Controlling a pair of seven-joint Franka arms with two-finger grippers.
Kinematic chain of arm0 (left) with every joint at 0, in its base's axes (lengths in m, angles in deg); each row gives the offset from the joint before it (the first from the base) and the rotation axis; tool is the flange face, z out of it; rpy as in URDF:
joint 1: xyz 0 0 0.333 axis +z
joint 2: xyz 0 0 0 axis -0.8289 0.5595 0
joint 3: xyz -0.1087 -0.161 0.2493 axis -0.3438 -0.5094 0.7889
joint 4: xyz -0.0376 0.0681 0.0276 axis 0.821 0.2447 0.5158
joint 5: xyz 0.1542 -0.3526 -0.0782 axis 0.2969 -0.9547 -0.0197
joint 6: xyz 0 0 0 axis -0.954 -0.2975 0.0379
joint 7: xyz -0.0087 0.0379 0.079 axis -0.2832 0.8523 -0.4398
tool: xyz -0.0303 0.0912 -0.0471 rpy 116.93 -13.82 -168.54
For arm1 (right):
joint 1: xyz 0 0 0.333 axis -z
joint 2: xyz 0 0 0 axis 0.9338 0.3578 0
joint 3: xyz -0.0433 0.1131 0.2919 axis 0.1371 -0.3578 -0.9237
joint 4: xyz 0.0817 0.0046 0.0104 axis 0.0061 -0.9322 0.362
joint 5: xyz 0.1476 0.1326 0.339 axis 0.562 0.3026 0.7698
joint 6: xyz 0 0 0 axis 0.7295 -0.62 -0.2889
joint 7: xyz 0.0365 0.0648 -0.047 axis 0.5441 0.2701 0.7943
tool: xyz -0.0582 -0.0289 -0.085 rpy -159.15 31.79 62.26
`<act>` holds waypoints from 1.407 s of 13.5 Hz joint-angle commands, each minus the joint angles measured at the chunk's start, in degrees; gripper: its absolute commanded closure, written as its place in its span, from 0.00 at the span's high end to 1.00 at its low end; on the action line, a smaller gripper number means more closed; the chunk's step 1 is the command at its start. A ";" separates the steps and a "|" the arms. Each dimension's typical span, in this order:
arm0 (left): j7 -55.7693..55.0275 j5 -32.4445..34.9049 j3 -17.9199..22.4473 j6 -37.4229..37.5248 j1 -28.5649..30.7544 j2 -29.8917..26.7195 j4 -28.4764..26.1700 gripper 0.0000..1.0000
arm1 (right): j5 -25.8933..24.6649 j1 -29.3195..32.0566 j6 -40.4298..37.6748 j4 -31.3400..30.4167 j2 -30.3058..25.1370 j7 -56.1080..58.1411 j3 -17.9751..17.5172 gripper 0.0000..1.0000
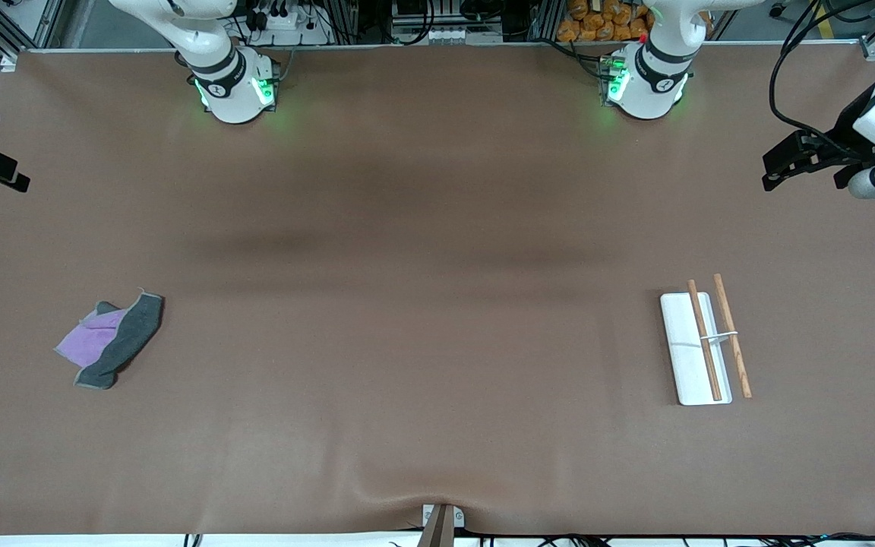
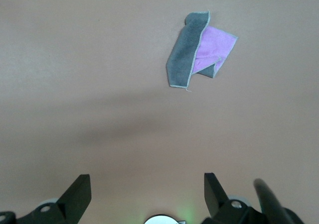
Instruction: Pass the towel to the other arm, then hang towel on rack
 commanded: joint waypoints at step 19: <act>0.04 -1.18 0.19 0.03 0.17 1.34 1.59 1.00 | -0.77 0.69 3.82 -0.61 6.35 0.02 -0.66 1.00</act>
